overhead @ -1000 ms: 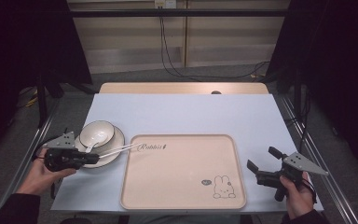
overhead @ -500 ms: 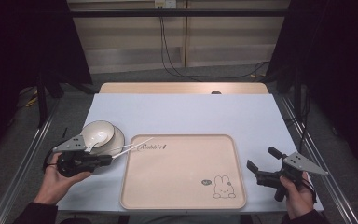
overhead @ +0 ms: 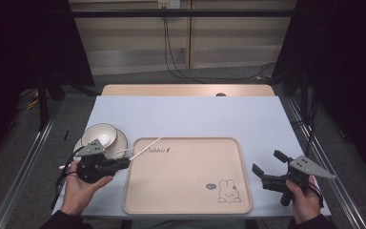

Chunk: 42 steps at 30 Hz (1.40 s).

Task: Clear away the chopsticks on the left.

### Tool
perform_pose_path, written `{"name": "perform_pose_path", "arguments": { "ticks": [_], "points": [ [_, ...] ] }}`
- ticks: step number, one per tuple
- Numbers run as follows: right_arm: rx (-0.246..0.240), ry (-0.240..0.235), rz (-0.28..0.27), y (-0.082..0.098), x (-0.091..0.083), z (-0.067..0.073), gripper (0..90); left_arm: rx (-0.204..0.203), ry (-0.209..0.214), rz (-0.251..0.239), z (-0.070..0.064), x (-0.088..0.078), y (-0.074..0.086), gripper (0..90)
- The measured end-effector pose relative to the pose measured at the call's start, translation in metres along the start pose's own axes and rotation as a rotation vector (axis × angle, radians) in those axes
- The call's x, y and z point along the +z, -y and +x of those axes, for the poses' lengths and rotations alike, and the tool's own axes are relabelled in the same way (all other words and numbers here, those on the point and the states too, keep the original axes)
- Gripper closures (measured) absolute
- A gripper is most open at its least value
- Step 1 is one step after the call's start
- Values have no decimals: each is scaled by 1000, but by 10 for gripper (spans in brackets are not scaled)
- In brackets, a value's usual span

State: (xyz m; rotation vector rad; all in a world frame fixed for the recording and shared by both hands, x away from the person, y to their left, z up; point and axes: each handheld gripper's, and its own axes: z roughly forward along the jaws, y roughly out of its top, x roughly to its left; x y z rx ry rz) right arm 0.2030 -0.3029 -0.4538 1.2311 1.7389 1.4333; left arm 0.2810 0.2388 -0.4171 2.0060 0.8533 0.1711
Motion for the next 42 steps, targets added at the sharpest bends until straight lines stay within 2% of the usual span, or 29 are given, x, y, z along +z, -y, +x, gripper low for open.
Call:
{"name": "perform_pose_path", "arguments": {
  "ticks": [2,3,7,13,17,21,22,24,25,28,30,33,34,38,40,41,42],
  "points": [
    [2,-1,2,0,0,0,0,-18,-23,-28,-5,4,1,838],
    [2,-2,3,0,0,0,0,-25,-26,-21,-8,7,1,838],
    [10,-4,-1,0,0,0,1,-71,-81,-21,-18,16,2,835],
    [12,-6,-1,0,0,1,3,-137,-152,-28,-27,27,10,833],
    [9,-5,-1,0,0,1,3,-175,-184,-4,-31,33,15,832],
    [9,-6,0,0,0,1,3,-177,-187,46,-34,39,18,832],
    [10,-6,0,0,0,1,3,-188,-205,45,-35,41,19,833],
    [14,-9,0,0,0,1,4,-183,-217,76,-34,43,21,832],
    [13,-10,1,0,0,1,4,-182,-240,76,-35,44,22,833],
    [6,-8,-3,0,1,1,4,-186,-256,81,-33,46,22,833],
    [5,-9,-2,0,1,1,4,-205,-259,78,-35,48,22,832],
    [6,-10,0,0,1,1,4,-217,-276,127,-36,52,24,844],
    [7,-9,0,0,1,1,4,-223,-267,149,-36,54,25,844],
    [5,-10,3,0,1,1,4,-244,-241,170,-35,58,25,845],
    [4,-10,3,0,1,1,4,-256,-251,185,-35,58,25,845],
    [5,-10,3,0,1,1,4,-277,-249,182,-35,59,25,845],
    [4,-9,3,0,1,1,5,-272,-254,191,-36,60,25,845]
  ]
}}
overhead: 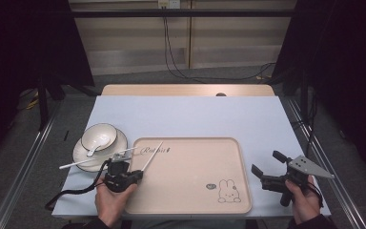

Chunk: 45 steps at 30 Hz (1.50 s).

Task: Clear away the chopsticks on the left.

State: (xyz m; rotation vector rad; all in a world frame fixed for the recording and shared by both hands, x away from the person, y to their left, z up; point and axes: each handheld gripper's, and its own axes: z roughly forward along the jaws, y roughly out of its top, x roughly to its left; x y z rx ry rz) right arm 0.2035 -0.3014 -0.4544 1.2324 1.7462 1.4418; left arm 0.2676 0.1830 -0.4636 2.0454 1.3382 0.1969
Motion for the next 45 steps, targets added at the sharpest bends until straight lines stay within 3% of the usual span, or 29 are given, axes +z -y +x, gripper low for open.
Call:
{"name": "perform_pose_path", "arguments": {
  "ticks": [7,19,22,25,26,30,33,37,38,41,43,45],
  "points": [
    [0,-1,4,0,0,0,4,-30,4,-5,-1,3,0,843],
    [3,-5,8,1,0,0,5,-2,23,-3,1,2,0,794],
    [4,-6,8,1,0,0,4,39,31,-19,1,1,-1,621],
    [18,-6,16,1,0,0,5,79,38,-48,1,-2,-1,519],
    [14,-4,12,1,0,-1,4,104,55,-57,2,-5,-2,487],
    [6,-5,8,1,0,0,4,127,142,-160,6,-14,-6,334],
    [3,-3,-1,0,0,0,4,172,162,-196,9,-20,-9,213],
    [3,-3,-5,0,0,0,4,202,205,-213,12,-27,-10,156],
    [1,-6,-3,0,0,0,4,227,227,-220,13,-29,-10,104],
    [-10,-12,-3,0,0,0,4,306,266,-230,17,-38,-8,59],
    [-12,-9,-5,0,0,0,4,345,242,-255,21,-45,-6,47],
    [-11,-10,-5,0,0,0,4,382,247,-255,25,-50,-6,46]
  ]
}}
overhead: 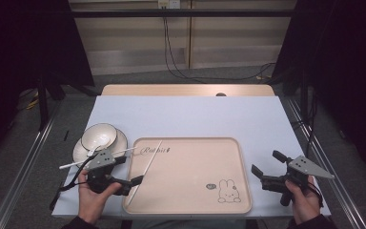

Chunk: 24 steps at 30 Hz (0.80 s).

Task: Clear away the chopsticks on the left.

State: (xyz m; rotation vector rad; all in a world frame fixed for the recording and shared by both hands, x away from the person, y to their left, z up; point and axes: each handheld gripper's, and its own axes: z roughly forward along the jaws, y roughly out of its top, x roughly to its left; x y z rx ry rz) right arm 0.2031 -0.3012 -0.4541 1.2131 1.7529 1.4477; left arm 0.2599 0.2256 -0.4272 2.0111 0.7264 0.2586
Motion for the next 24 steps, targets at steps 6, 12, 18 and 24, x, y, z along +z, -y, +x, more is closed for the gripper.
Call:
{"name": "perform_pose_path", "arguments": {
  "ticks": [6,12,18,24],
  "points": [
    [-3,0,-1,0,0,0,4,-6,20,-26,17,-17,7,43],
    [-3,-2,2,0,0,0,4,4,25,-70,32,-41,12,43],
    [1,-3,2,0,0,0,5,7,19,-95,48,-62,18,53],
    [-2,1,1,0,0,0,5,7,28,-57,63,-74,30,74]
  ]
}}
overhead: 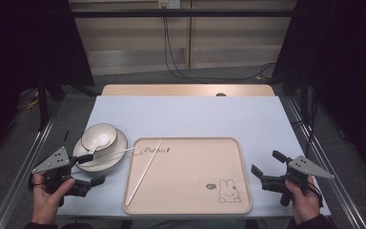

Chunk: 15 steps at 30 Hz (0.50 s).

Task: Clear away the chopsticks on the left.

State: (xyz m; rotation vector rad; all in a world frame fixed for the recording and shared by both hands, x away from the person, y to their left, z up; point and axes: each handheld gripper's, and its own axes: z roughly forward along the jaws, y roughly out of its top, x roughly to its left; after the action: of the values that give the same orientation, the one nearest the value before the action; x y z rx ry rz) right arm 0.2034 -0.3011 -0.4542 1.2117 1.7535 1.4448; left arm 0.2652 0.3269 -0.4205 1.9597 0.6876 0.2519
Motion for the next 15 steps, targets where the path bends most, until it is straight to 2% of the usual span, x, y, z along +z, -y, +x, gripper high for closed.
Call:
{"name": "perform_pose_path", "arguments": {
  "ticks": [1,5,8,11,15],
  "points": [
    [1,-1,2,0,0,0,5,7,-9,2,5,-3,3,74],
    [7,0,3,0,0,0,5,-18,-42,8,16,-16,8,75],
    [3,0,2,0,0,0,6,-46,-34,15,27,-24,8,75],
    [1,-1,2,0,0,0,6,-23,-56,50,37,-25,9,108],
    [6,-1,5,0,0,0,12,4,-53,105,50,-20,9,161]
  ]
}}
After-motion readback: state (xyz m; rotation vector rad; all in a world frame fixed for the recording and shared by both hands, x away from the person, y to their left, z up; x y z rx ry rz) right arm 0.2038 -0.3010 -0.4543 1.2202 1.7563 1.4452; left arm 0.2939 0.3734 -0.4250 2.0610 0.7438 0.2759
